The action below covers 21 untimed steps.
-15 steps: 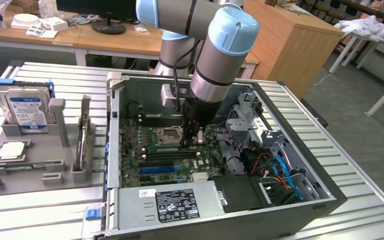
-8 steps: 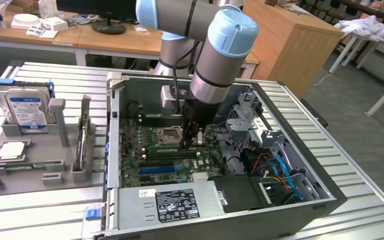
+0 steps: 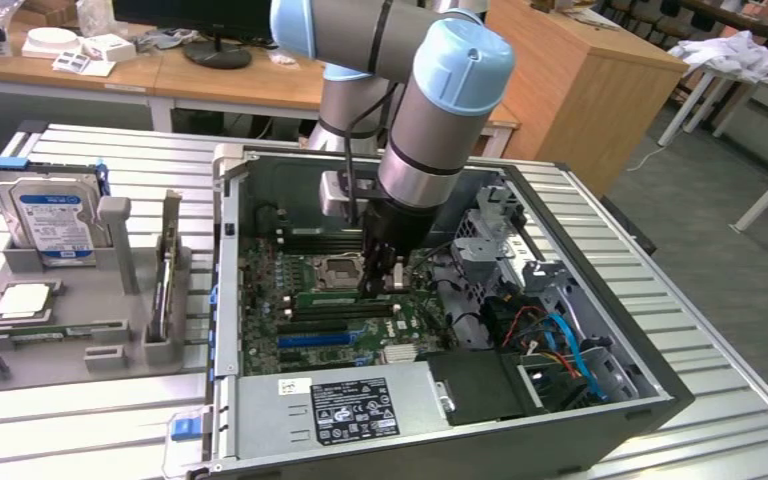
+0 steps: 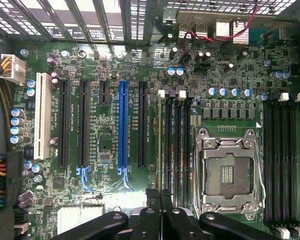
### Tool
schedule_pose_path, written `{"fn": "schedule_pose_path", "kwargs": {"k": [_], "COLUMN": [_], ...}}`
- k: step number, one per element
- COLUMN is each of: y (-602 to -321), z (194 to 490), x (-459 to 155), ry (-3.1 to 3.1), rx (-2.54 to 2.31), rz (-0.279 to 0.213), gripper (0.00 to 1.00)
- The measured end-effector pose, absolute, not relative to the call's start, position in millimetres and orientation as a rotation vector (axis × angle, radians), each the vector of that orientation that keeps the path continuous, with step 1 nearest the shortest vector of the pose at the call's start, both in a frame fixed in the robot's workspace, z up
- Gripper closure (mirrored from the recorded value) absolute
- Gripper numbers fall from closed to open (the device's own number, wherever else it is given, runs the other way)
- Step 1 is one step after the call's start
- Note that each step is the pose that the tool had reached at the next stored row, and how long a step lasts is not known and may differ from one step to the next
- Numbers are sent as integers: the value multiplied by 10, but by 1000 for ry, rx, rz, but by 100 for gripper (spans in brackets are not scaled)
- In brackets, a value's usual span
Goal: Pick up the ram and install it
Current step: 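Insert the ram into the slot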
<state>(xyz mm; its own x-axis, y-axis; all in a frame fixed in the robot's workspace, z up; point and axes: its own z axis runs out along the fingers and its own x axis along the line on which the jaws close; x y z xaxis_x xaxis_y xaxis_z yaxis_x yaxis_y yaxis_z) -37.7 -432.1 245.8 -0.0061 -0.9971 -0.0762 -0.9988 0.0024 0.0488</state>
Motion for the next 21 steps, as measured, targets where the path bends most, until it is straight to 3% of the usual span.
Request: {"fn": "schedule_pose_path", "kwargs": {"k": [21], "y": [-4294], "z": [2420], "x": [-377], "ry": [2210], "rx": [-2201], "rz": [138], "gripper": [88]}}
